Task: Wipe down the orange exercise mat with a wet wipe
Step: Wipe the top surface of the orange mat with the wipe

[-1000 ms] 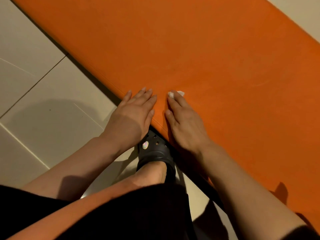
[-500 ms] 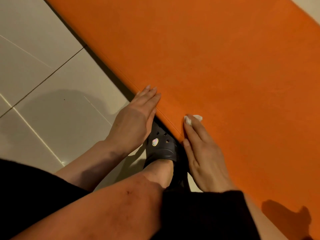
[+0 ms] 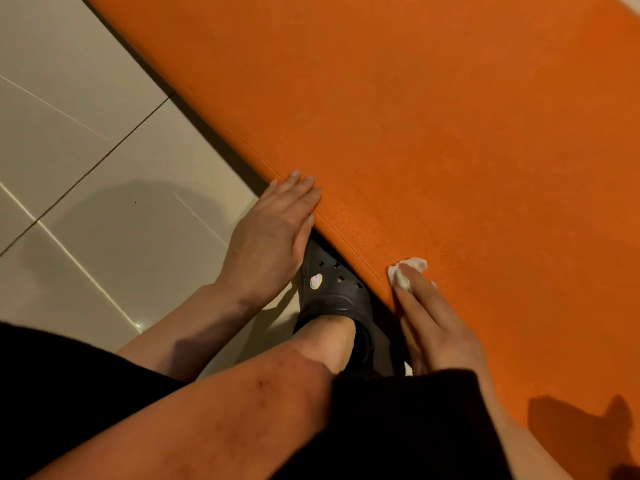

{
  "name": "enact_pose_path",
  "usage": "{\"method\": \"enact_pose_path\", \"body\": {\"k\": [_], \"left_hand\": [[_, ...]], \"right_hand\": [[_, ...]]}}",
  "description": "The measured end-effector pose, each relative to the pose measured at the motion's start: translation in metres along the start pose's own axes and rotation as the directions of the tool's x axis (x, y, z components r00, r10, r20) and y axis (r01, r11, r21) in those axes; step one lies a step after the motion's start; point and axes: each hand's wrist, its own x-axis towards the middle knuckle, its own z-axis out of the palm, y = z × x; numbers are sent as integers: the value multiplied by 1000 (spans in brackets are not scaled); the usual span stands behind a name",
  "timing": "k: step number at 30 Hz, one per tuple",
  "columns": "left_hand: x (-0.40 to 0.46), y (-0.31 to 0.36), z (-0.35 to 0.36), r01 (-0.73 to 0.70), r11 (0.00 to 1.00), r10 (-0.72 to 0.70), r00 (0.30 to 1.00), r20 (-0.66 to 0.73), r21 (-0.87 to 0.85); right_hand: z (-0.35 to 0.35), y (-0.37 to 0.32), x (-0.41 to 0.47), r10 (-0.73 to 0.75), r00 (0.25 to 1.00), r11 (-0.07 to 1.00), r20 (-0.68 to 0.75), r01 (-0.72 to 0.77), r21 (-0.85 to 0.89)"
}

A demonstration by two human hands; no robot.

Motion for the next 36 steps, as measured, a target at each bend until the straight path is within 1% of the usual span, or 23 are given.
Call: {"method": "enact_pose_path", "body": {"k": [2, 3, 6, 8, 10, 12, 15, 19, 22, 24, 27, 29, 31, 32, 34, 36], "left_hand": [[-1, 1, 2, -23, 1000, 23, 1000, -11, -19], [-2, 1, 3, -28, 999, 27, 999, -18, -24], [-2, -2, 4, -40, 999, 39, 999, -34, -29], [-2, -7, 2, -19, 999, 18, 999, -40, -27], [0, -15, -1, 21, 999, -23, 998, -52, -34], [4, -25, -4, 59, 997, -63, 995, -75, -51], [15, -38, -6, 86, 995, -91, 986, -137, -41], [25, -45, -4, 87, 996, -91, 986, -139, -35], [31, -53, -5, 117, 992, -121, 983, -139, -36], [36, -58, -6, 127, 991, -131, 980, -149, -36], [43, -63, -6, 143, 989, -146, 978, -146, -30], [49, -67, -8, 192, 981, -194, 969, -153, -28], [52, -72, -11, 250, 968, -251, 956, -154, -24], [54, -72, -12, 254, 967, -253, 956, -146, -18], [54, -69, -11, 211, 978, -210, 971, -111, -4], [56, -63, -9, 162, 987, -162, 984, -72, -8]], "right_hand": [[6, -7, 1, -9, 999, 999, -53, 10, 30], [8, -14, 8, -31, 998, 999, -53, 33, 43], [11, -33, 40, -130, 990, 991, 58, 128, 50], [16, -45, 66, -201, 970, 980, 140, 201, 10], [23, -56, 92, -233, 955, 969, 185, 245, -44], [26, -66, 115, -223, 957, 971, 186, 236, -50], [21, -63, 137, -180, 974, 983, 136, 185, -21], [5, -39, 116, -161, 967, 985, 197, 171, -35], [3, -37, 109, -158, 960, 986, 230, 167, -20], [8, -44, 133, -150, 961, 987, 230, 158, -14], [23, -58, 190, -175, 933, 982, 315, 189, -16], [34, -67, 227, -182, 913, 980, 366, 201, -13], [36, -73, 242, -186, 901, 977, 392, 211, -23], [33, -71, 240, -184, 899, 977, 397, 212, -26], [19, -55, 216, -164, 909, 983, 382, 184, -18], [-1, -37, 180, -87, 929, 995, 360, 101, -20]]}}
